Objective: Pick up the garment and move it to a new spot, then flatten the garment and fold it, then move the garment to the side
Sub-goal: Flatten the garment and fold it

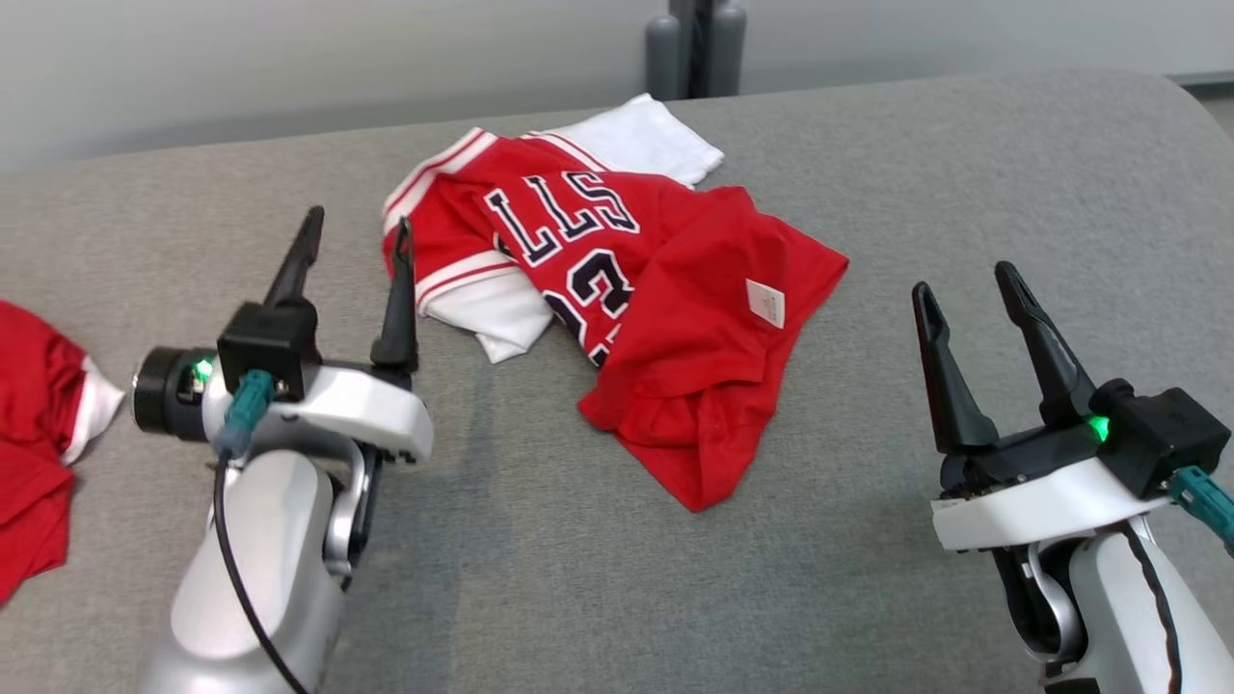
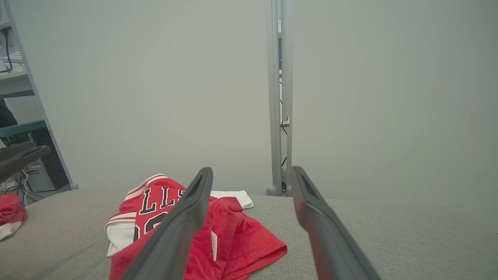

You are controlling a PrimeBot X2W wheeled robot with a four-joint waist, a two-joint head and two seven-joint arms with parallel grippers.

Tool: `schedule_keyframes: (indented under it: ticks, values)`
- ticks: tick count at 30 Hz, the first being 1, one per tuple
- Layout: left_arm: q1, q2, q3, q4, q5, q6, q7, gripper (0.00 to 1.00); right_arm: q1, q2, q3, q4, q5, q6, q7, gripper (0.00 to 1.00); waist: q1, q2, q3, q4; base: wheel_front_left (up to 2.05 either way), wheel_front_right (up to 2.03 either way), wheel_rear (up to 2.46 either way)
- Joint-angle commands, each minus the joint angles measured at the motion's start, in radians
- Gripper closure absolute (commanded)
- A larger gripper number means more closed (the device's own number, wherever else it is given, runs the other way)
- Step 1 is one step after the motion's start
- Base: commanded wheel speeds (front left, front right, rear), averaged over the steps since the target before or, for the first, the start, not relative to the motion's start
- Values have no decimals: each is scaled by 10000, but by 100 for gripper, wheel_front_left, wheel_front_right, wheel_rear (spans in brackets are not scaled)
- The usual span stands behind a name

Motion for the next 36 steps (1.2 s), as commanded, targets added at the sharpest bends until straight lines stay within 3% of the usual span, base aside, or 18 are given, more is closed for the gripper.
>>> schedule_keyframes:
  ticks: [1, 5, 16, 25, 36]
  values:
    - [319, 10, 61, -302, -43, -22, -41, 0, 169, -98, -67, -46, -16, -3, -19, 0, 0, -1, -211, 265, 0, 0, 0]
    - [1423, -158, 33, -1373, 126, 120, -37, 0, 365, -234, -39, -75, -118, -5, -19, 0, 0, -1, -394, 604, 0, 0, 0]
    - [3501, -762, 230, -3285, 161, -244, -41, 0, 718, -345, -163, -74, -231, -5, -19, 0, 0, -1, -593, 1051, 0, 0, 0]
    - [3862, -880, 329, -3294, 333, -511, -41, 0, 745, -301, -29, 108, -124, -3, -19, 0, 0, -1, -711, 1037, 0, 0, 0]
    - [3555, -909, -351, -3068, 270, -849, -42, 0, 116, -467, -147, 1513, 308, -3, -19, 0, 0, -1, -16, 1457, 0, 0, 0]
